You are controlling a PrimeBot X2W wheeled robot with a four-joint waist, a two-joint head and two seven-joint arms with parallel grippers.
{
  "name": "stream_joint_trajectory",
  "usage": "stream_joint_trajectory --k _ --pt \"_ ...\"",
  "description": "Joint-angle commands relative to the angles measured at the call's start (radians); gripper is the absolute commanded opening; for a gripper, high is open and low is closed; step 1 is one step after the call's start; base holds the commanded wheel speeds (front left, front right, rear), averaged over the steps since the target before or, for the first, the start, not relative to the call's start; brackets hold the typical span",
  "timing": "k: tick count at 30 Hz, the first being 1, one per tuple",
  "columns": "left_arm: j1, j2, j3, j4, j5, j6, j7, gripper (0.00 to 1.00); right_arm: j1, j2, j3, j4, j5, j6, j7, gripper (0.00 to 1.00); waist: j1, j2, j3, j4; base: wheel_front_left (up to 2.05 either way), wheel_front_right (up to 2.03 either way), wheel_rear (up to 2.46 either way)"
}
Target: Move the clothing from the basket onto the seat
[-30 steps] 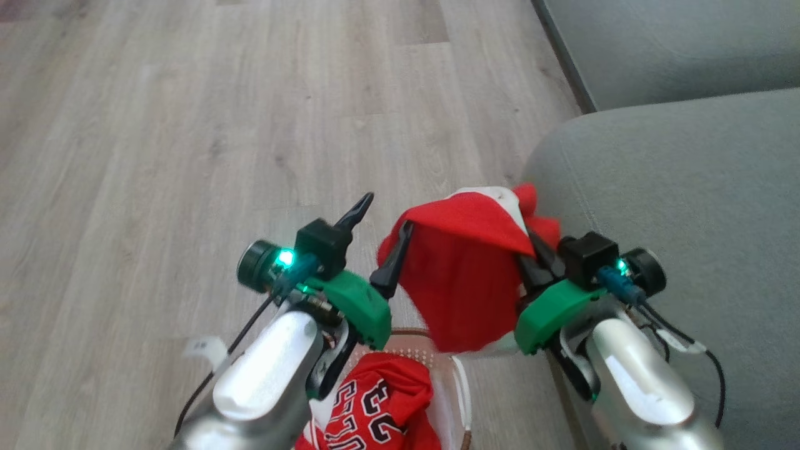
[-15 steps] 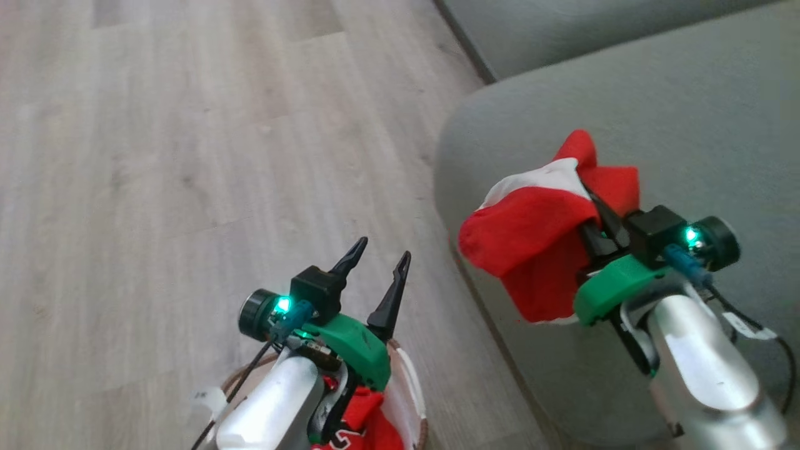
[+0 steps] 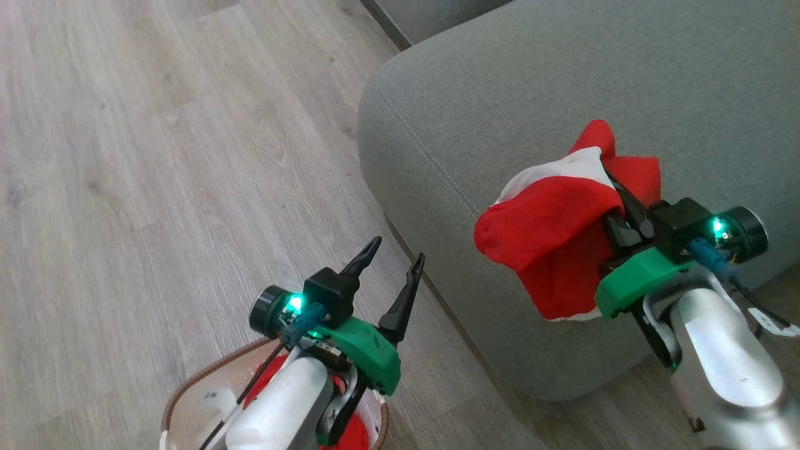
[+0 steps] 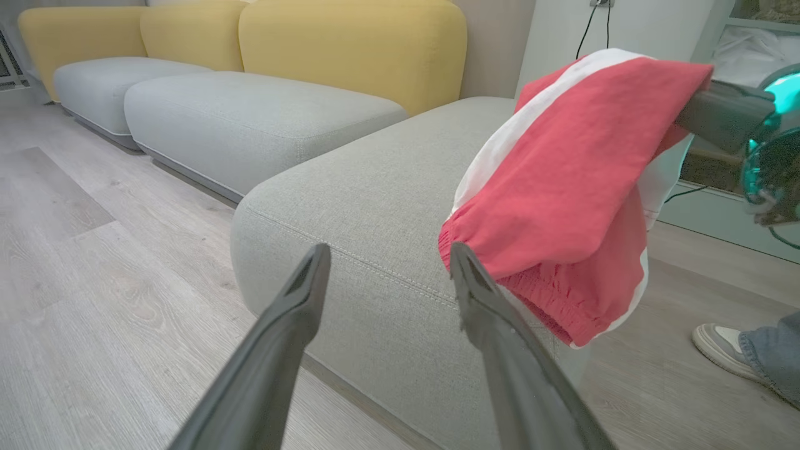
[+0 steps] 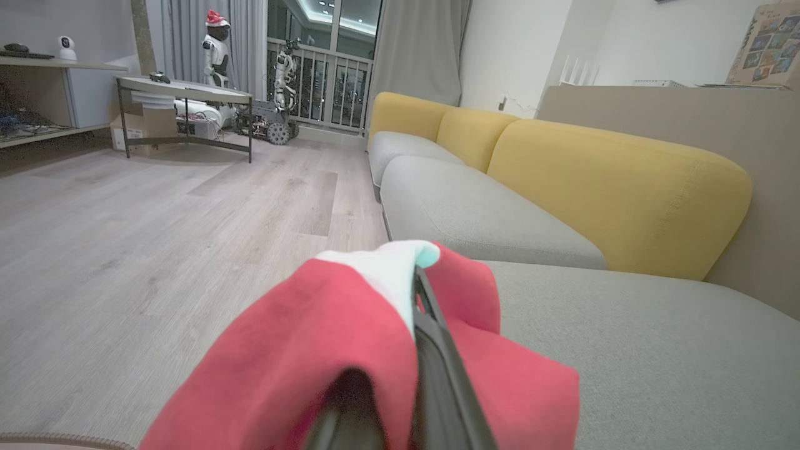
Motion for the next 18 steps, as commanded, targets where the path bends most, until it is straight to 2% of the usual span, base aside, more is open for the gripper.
stream_joint_trajectory --k 1,10,18 --pt "-0.041 0.004 0.034 -0.022 0.012 -0.005 -0.013 1.00 -0.046 -0.013 0.014 -0.030 0.009 0.000 -0.009 0.00 0.0000 0.0000 0.015 0.002 0.00 0.00 0.00" --pt "-0.049 0.001 0.038 -0.016 0.033 -0.009 -0.013 1.00 -0.148 -0.052 -0.008 0.032 0.035 0.000 0.005 0.00 0.0000 0.0000 0.070 0.063 0.00 0.00 0.00" --pt "-0.127 0.040 0.042 -0.068 0.078 0.001 -0.005 1.00 -0.391 -0.104 -0.070 0.130 0.080 0.000 0.009 0.00 0.0000 0.0000 0.246 0.157 0.00 0.00 0.00"
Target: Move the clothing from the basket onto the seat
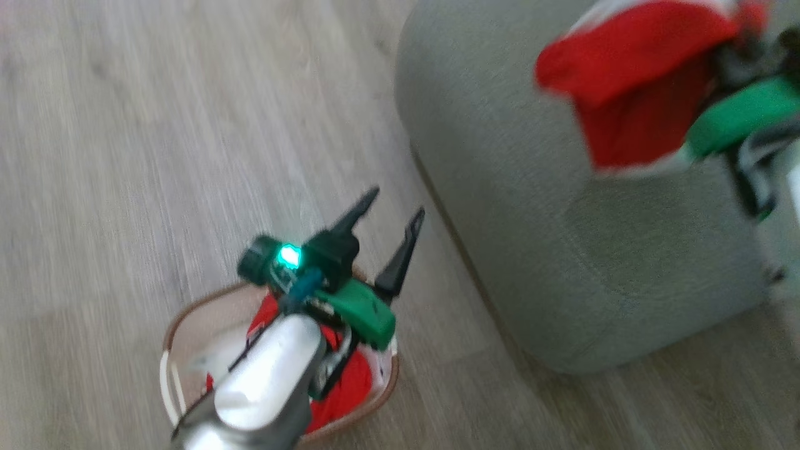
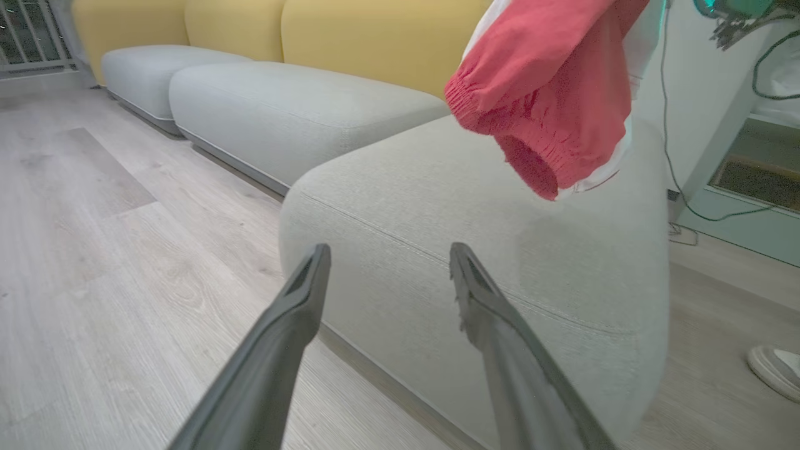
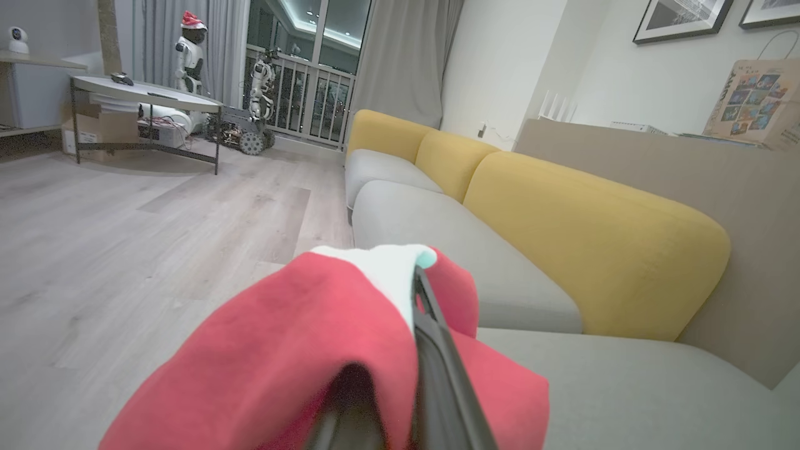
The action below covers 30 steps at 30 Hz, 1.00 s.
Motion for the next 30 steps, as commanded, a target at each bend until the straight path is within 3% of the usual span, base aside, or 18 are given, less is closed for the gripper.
stream_joint_trajectory --k 1,10,15,23,29,30 --pt "-0.059 0.018 0.038 -0.041 0.011 0.006 -0.001 1.00 -0.058 -0.023 -0.007 -0.017 0.004 0.000 -0.006 0.00 0.0000 0.0000 0.090 0.063 0.00 0.00 0.00" --pt "-0.163 0.096 0.037 -0.187 0.078 0.023 0.078 1.00 -0.376 -0.170 -0.172 0.170 -0.056 0.000 -0.012 0.00 0.0000 0.0000 0.317 0.166 0.00 0.00 0.00" --pt "-0.194 0.115 0.029 -0.253 0.100 0.031 0.115 1.00 -0.499 -0.200 -0.312 0.274 -0.142 0.000 -0.019 0.00 0.0000 0.0000 0.414 0.221 0.00 0.00 0.00" --pt "-0.230 0.109 0.002 -0.290 0.126 0.036 0.142 1.00 -0.498 -0.161 -0.524 0.373 -0.278 0.000 -0.022 0.00 0.0000 0.0000 0.509 0.259 0.00 0.00 0.00" --pt "-0.241 0.106 -0.006 -0.281 0.130 0.039 0.140 1.00 -0.457 -0.097 -0.598 0.392 -0.360 0.000 -0.023 0.00 0.0000 0.0000 0.533 0.257 0.00 0.00 0.00" --pt "-0.241 0.106 -0.006 -0.278 0.129 0.039 0.139 1.00 -0.450 -0.085 -0.608 0.391 -0.372 0.000 -0.023 0.16 0.0000 0.0000 0.534 0.255 0.00 0.00 0.00"
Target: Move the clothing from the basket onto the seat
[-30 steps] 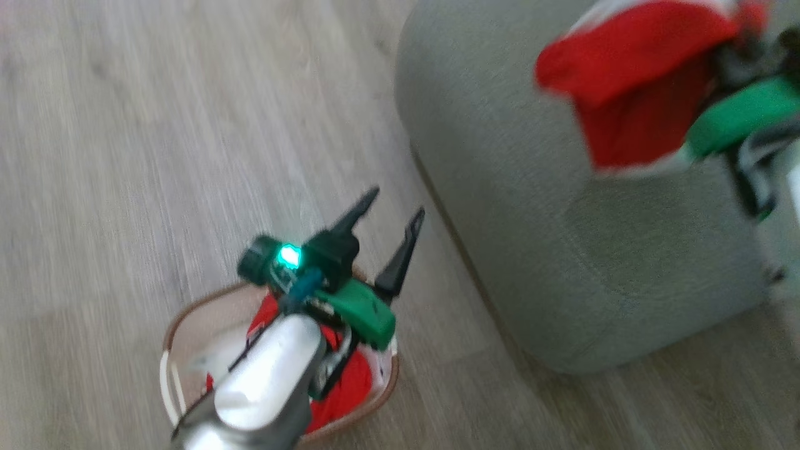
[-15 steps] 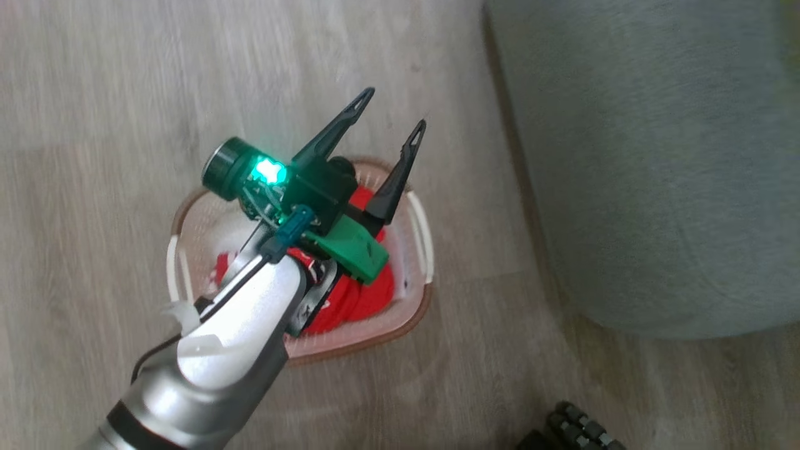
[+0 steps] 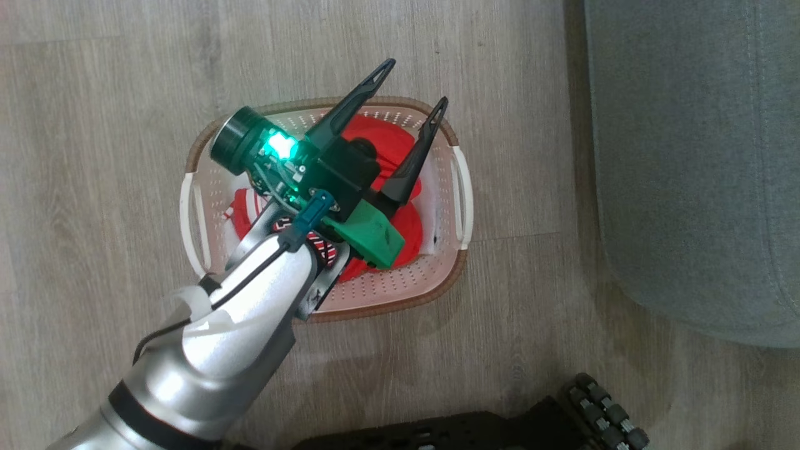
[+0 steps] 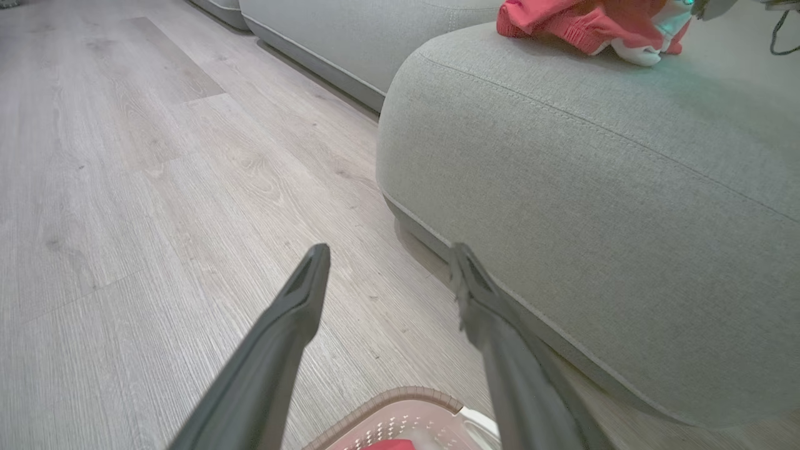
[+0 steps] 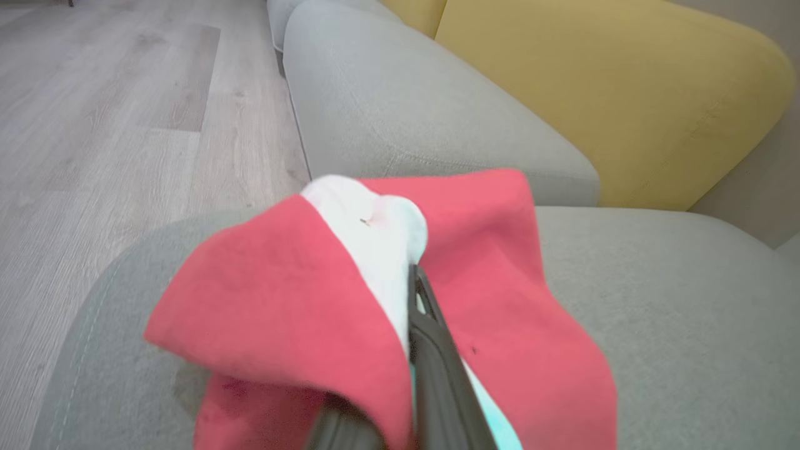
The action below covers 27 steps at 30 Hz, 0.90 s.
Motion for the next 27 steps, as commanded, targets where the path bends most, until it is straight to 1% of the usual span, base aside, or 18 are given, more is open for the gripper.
stream_joint_trajectory --k 1,2,3,8,15,22,27 --pt "-0.012 0.008 0.024 -0.026 0.002 0.008 -0.004 1.00 0.015 -0.013 -0.008 -0.030 -0.014 0.000 -0.009 0.40 -0.0003 0.0000 0.001 -0.005 0.00 0.00 0.00" --pt "-0.011 0.009 0.025 -0.022 0.000 0.008 -0.006 1.00 0.020 -0.003 -0.014 -0.026 -0.022 0.000 -0.009 0.74 -0.0003 0.0000 0.000 -0.009 0.00 0.00 0.00" --pt "-0.012 0.010 0.025 -0.017 -0.001 0.009 -0.008 1.00 0.023 0.007 -0.018 -0.023 -0.026 0.000 -0.009 1.00 -0.0003 0.0000 -0.002 -0.013 0.00 0.00 0.00" --pt "-0.011 0.006 0.032 0.016 -0.018 0.010 -0.028 1.00 0.049 0.029 0.008 -0.021 -0.019 0.000 -0.009 1.00 -0.0003 0.0000 -0.023 -0.028 0.00 0.00 0.00" --pt "0.018 -0.005 0.053 0.085 -0.062 0.016 -0.082 1.00 0.177 0.042 0.115 -0.084 0.088 0.000 -0.009 1.00 -0.0003 0.0000 -0.111 -0.045 0.00 0.00 0.00" --pt "0.093 -0.016 0.091 0.154 -0.121 0.029 -0.133 1.00 0.343 0.039 0.246 -0.203 0.197 0.000 -0.009 1.00 -0.0003 0.0000 -0.277 -0.039 0.00 0.00 0.00" --pt "0.173 -0.028 0.125 0.182 -0.161 0.042 -0.150 1.00 0.435 0.042 0.325 -0.249 0.264 0.000 -0.009 1.00 -0.0003 0.0000 -0.409 -0.018 0.00 0.00 0.00"
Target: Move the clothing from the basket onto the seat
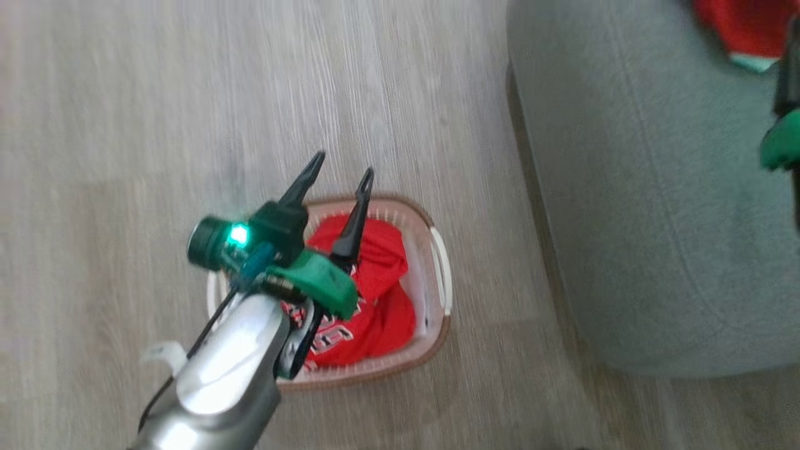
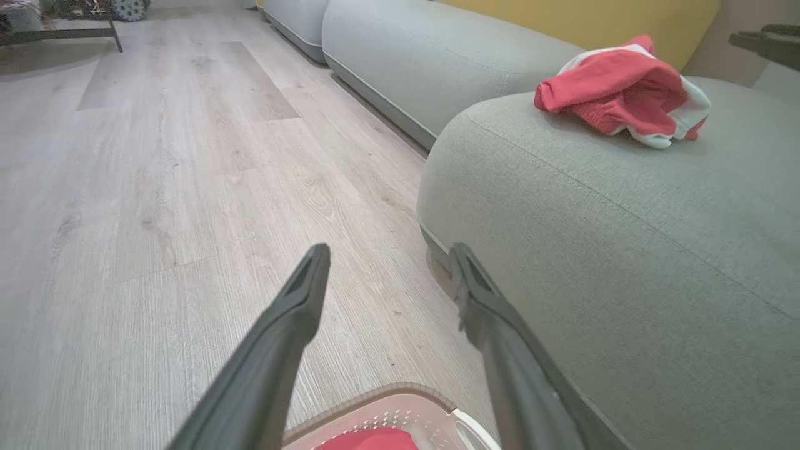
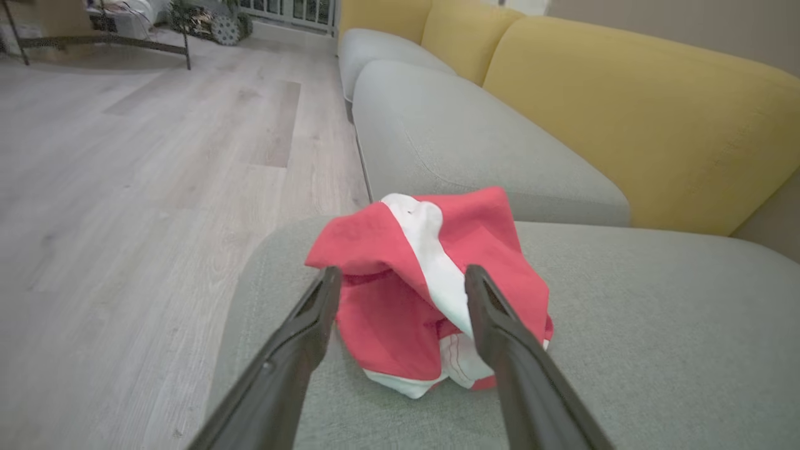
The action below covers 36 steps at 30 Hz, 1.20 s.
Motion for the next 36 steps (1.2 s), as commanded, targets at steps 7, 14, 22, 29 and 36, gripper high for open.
stream_joint_trajectory --k 7,14,22,29,36 --pt "0.134 0.010 0.090 -0.049 -0.033 0.031 -0.013 1.00 0.115 0.037 0.156 -0.071 0.091 0.000 -0.009 1.00 0.0000 -0.0001 -0.245 0.054 0.00 0.00 0.00" --pt "0.289 0.024 0.159 -0.107 -0.034 0.065 -0.014 1.00 0.263 0.106 0.221 -0.154 0.139 0.000 -0.009 1.00 0.0000 -0.0001 -0.341 0.091 0.00 0.00 0.00" --pt "0.421 0.036 0.242 -0.172 -0.018 0.096 -0.014 1.00 0.446 0.214 0.211 -0.300 0.090 0.000 -0.009 1.00 0.0000 -0.0001 -0.391 0.110 0.00 0.00 0.00" --pt "0.536 0.033 0.326 -0.235 0.004 0.100 -0.014 1.00 0.600 0.276 0.166 -0.439 0.035 0.000 -0.009 1.00 0.0000 -0.0001 -0.411 0.116 0.00 0.00 0.00" --pt "0.597 0.014 0.386 -0.267 0.031 0.078 -0.014 1.00 0.691 0.282 0.208 -0.490 0.077 0.000 -0.009 1.00 0.0000 -0.0001 -0.424 0.113 0.00 0.00 0.00"
